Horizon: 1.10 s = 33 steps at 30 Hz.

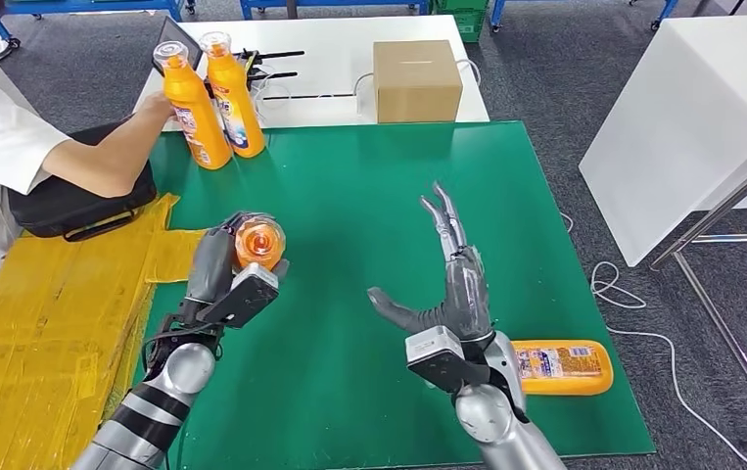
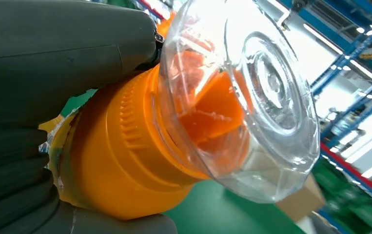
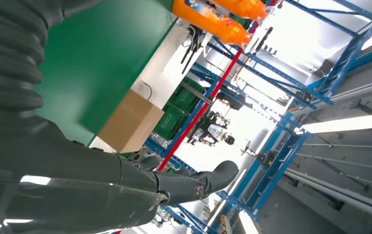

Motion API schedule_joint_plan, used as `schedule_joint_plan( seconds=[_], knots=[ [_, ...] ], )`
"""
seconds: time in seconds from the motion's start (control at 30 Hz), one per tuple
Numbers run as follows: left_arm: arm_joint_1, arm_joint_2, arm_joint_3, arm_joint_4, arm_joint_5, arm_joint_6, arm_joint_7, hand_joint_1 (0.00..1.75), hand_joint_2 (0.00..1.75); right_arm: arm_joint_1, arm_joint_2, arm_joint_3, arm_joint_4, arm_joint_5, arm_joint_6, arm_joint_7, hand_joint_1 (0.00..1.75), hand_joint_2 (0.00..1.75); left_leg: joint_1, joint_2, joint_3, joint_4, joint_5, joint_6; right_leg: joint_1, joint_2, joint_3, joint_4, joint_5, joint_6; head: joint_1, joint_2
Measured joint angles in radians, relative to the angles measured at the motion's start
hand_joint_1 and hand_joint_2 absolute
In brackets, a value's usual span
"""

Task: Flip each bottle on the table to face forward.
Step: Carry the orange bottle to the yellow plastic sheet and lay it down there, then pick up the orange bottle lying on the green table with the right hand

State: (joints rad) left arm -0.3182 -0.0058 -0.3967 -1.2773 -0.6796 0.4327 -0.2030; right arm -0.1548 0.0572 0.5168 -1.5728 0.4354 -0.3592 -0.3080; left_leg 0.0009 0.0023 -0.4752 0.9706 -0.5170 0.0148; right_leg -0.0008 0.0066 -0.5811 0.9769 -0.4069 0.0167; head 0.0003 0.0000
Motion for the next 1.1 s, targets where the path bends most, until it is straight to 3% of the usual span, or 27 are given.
schedule_joint_plan(
  seconds=[0.1,0.23,0.37,0.7,0.83,1.1],
  knots=[
    [-0.001,0.000,0.015,0.020,-0.198,0.069,0.080,1.75,1.75,0.024,-0.006,-0.021,-0.032,0.015,0.009,-0.002,0.00,1.75,0.000,0.000,0.000,0.000,0.000,0.000,0.000,0.000,0.000,0.000,0.000,0.000,0.000,0.000],
    [-0.006,0.002,0.043,0.050,-0.584,0.151,0.262,1.75,1.75,0.048,-0.012,-0.048,-0.080,0.030,0.019,-0.003,0.00,1.75,0.000,0.000,0.000,0.000,0.000,0.000,0.000,0.000,0.000,0.000,0.000,0.000,0.000,0.000],
    [-0.024,0.019,0.068,0.078,-0.841,0.144,0.409,1.75,1.75,0.067,-0.021,-0.072,-0.129,0.040,0.018,-0.004,0.00,1.75,0.000,0.000,0.001,0.000,0.000,0.000,0.001,0.000,0.000,0.000,0.000,0.000,0.000,0.000],
    [-0.107,0.068,0.061,0.238,-0.888,0.072,0.500,1.75,1.75,0.090,-0.045,-0.114,-0.199,0.048,0.016,-0.007,0.00,1.75,0.000,0.000,0.000,0.000,0.000,0.000,0.000,0.000,0.000,0.000,0.000,0.000,0.000,0.000],
    [-0.184,0.100,0.044,0.388,-0.888,0.051,0.549,1.75,1.75,0.090,-0.052,-0.115,-0.208,0.062,0.013,-0.008,0.00,1.75,0.000,0.001,0.001,0.000,0.000,0.000,0.000,0.000,0.000,0.000,0.000,0.000,0.000,0.000],
    [-0.265,0.143,0.033,0.614,-0.881,0.013,0.549,1.75,1.75,0.090,-0.067,-0.128,-0.214,0.066,0.006,-0.008,0.00,1.75,0.001,0.002,0.000,0.000,0.001,0.000,0.000,0.001,0.000,0.001,0.000,0.000,0.000,0.000]
  ],
)
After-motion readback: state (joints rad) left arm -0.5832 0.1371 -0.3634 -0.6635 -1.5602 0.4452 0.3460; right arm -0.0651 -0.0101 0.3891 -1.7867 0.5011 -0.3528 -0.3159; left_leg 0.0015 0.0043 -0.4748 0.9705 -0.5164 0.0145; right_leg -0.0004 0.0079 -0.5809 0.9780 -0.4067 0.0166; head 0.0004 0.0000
